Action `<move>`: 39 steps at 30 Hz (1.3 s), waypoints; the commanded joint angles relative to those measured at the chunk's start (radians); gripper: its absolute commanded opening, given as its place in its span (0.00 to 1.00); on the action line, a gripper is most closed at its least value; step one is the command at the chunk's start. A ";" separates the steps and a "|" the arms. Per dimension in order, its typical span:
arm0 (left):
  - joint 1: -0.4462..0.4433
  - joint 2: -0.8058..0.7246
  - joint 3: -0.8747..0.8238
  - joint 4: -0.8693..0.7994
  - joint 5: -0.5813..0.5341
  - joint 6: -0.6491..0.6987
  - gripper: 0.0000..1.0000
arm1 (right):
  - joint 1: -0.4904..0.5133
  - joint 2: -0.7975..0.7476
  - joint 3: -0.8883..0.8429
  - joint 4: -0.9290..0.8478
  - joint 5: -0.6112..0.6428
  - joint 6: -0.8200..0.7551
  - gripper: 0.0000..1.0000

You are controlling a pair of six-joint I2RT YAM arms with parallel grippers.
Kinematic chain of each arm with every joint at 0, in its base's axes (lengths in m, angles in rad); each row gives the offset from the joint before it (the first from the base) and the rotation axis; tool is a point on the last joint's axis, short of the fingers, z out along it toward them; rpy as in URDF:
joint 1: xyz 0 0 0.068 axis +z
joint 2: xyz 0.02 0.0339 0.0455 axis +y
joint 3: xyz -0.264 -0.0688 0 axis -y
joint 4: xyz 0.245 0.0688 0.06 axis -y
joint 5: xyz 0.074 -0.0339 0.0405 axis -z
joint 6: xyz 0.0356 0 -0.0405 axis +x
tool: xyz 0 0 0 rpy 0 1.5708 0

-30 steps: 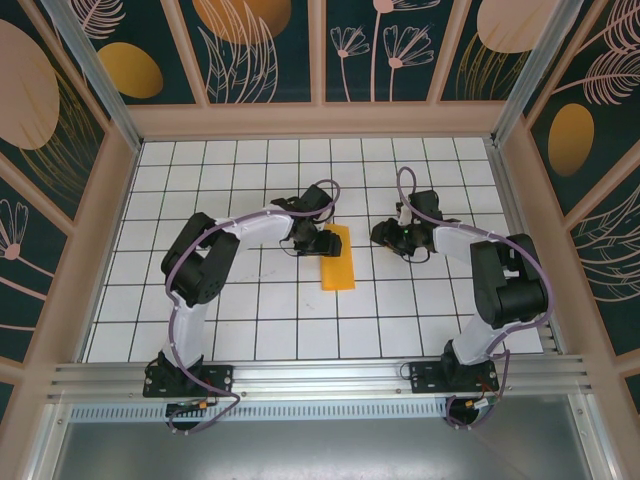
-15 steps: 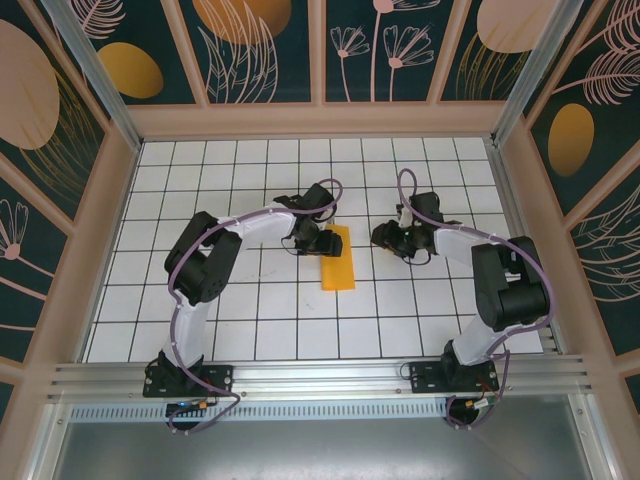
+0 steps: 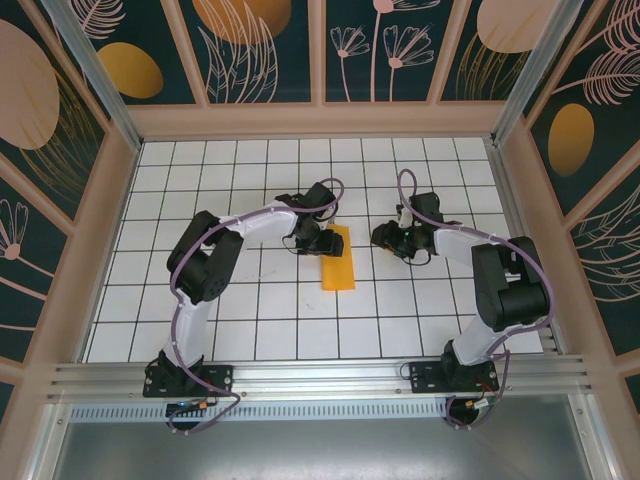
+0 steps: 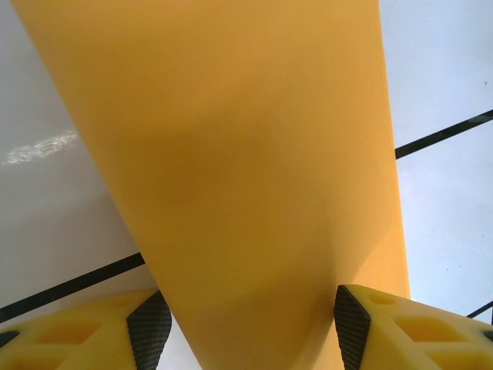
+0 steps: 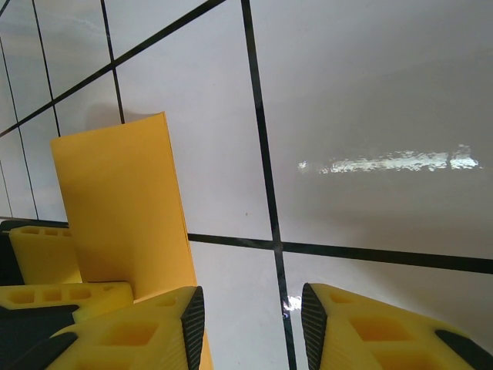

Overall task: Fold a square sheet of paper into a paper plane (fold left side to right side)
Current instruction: First fold in half a square sheet of paper at the center of the table.

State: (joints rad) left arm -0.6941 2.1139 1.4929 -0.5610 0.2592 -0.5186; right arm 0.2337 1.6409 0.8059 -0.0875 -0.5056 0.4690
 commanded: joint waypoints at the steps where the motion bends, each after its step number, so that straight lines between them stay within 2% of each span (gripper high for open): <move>1: -0.038 0.119 -0.012 0.114 0.014 0.041 0.63 | 0.008 -0.024 -0.010 -0.010 -0.020 -0.009 0.41; 8: -0.038 0.119 -0.012 0.113 0.011 0.040 0.63 | 0.019 -0.027 -0.010 -0.004 -0.037 -0.003 0.41; 13: -0.037 0.119 -0.013 0.112 0.006 0.040 0.63 | 0.043 -0.027 -0.018 0.022 -0.095 0.020 0.38; 39: -0.038 0.135 0.000 0.118 -0.038 0.001 0.63 | 0.067 -0.030 -0.015 0.006 -0.086 0.023 0.37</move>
State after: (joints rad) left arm -0.7074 2.1254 1.5158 -0.5873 0.2222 -0.5137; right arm 0.2943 1.6409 0.8021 -0.0837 -0.5770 0.4843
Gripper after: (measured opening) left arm 0.627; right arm 0.375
